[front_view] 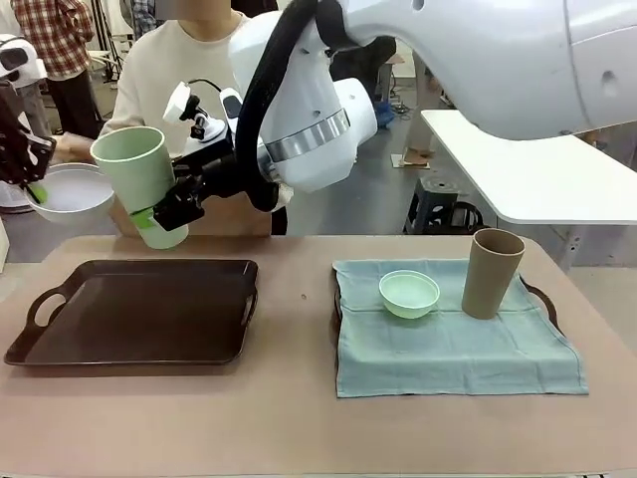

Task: Set up a tray with a mat and arrange the tableware.
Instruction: Pick up the Picnic Bowl and Reusable plastic cup from the Handle tray in front of the human's position and hold them in the air.

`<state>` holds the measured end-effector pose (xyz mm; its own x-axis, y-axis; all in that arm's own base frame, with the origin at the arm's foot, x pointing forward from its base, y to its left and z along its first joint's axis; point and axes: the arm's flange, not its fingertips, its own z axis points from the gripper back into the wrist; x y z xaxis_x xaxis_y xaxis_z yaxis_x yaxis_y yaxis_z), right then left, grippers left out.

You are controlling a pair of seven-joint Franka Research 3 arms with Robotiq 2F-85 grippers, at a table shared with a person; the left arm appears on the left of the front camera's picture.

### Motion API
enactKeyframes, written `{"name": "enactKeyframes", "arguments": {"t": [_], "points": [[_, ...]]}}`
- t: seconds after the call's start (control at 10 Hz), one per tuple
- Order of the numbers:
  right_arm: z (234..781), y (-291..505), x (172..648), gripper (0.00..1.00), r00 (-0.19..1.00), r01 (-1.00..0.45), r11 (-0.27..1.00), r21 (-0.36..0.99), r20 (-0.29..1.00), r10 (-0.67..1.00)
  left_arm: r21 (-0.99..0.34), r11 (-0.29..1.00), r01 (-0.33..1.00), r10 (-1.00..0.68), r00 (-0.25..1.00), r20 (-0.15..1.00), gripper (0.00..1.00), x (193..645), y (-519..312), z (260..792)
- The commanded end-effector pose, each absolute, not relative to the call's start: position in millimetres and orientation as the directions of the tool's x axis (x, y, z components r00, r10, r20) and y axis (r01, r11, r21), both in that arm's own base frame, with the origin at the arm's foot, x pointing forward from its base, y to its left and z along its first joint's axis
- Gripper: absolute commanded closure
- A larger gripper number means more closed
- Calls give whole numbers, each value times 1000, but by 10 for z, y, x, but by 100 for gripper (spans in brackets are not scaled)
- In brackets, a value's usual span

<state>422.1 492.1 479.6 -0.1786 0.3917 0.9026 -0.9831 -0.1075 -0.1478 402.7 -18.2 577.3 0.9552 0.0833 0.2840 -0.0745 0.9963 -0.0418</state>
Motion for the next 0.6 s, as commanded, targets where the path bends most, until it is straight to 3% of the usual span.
{"name": "enactKeyframes", "arguments": {"t": [0.0,0.5], "points": [[4718,4932,4326,78,-174,-983,-119,-138,903,393,-30,999,-44,51,960,274,100,4072,-238,5740],[4718,4932,4326,78,-174,-983,-119,-138,903,393,-30,999,-44,51,960,274,100,4072,-238,5740]]}}
